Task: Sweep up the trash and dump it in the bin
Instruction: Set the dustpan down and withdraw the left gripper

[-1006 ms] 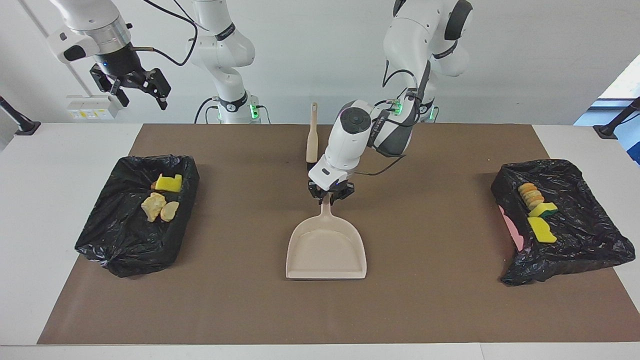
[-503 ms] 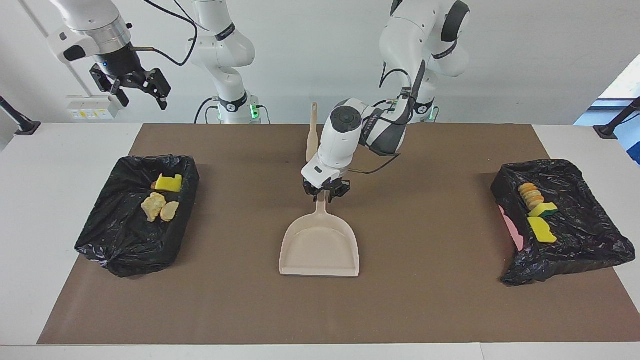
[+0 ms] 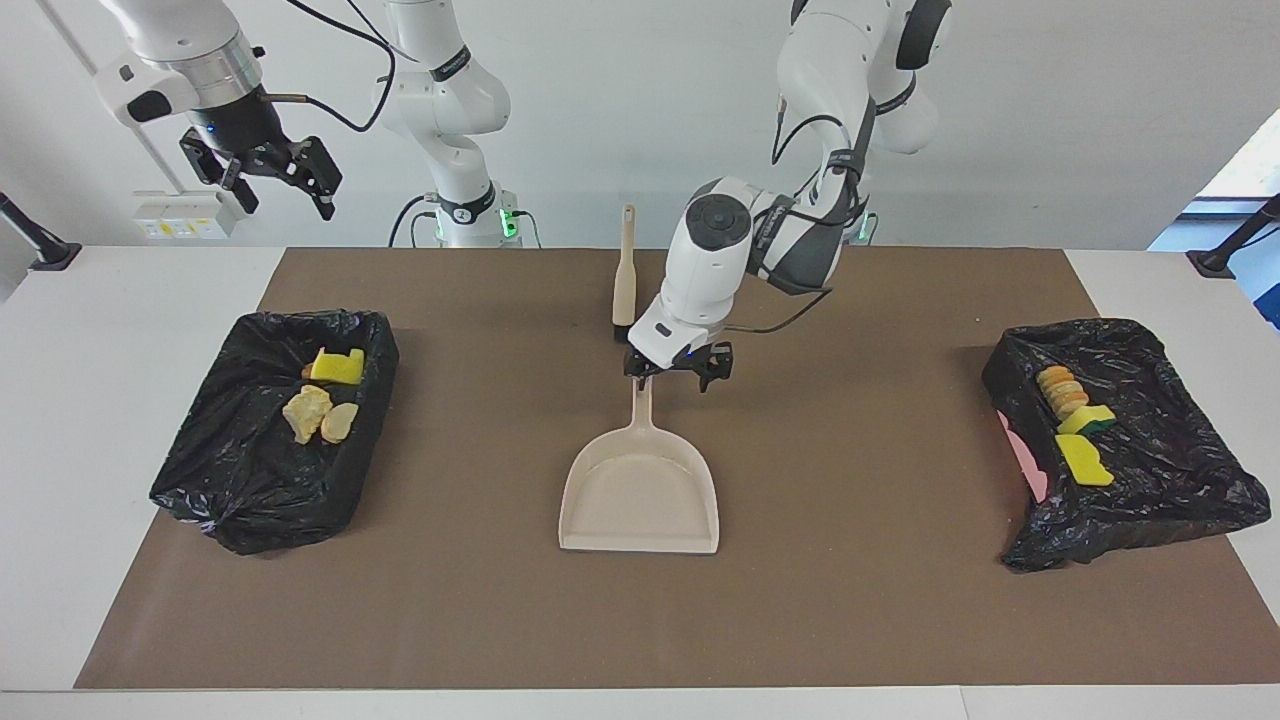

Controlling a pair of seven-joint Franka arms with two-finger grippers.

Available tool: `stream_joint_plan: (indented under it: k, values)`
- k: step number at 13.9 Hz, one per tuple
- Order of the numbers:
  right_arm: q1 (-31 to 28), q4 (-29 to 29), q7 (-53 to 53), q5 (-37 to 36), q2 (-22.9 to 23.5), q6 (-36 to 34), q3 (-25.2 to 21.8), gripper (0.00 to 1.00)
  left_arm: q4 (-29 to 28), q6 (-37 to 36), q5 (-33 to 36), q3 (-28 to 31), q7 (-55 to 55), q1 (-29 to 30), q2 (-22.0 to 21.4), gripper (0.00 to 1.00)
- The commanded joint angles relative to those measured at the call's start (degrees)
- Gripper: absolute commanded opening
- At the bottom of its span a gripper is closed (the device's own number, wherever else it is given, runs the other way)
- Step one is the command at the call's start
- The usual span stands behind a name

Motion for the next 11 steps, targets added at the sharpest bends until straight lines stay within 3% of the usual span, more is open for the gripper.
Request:
stream_joint_plan:
  k: [1,4,11]
  values:
    - [-0.9,-0.6,-1.5,0.1,-0.4,-0.1,0.5,1.00,-6.0,-1.6,1.6,-0.3,1.1,3.4,-6.7,1.00]
    - [-0.9,-0.6,-1.5,0.0,-0.5,-0.1,0.5,1.00,-6.6,-4.6,4.1,1.0,2.2,4.8,-10.1,1.00]
    - [-0.9,-0.6,-1.5,0.1,-0.4,-0.1,0.5,1.00,-7.4,-7.9,4.5,1.2,25.3,21.0,-19.6,1.00]
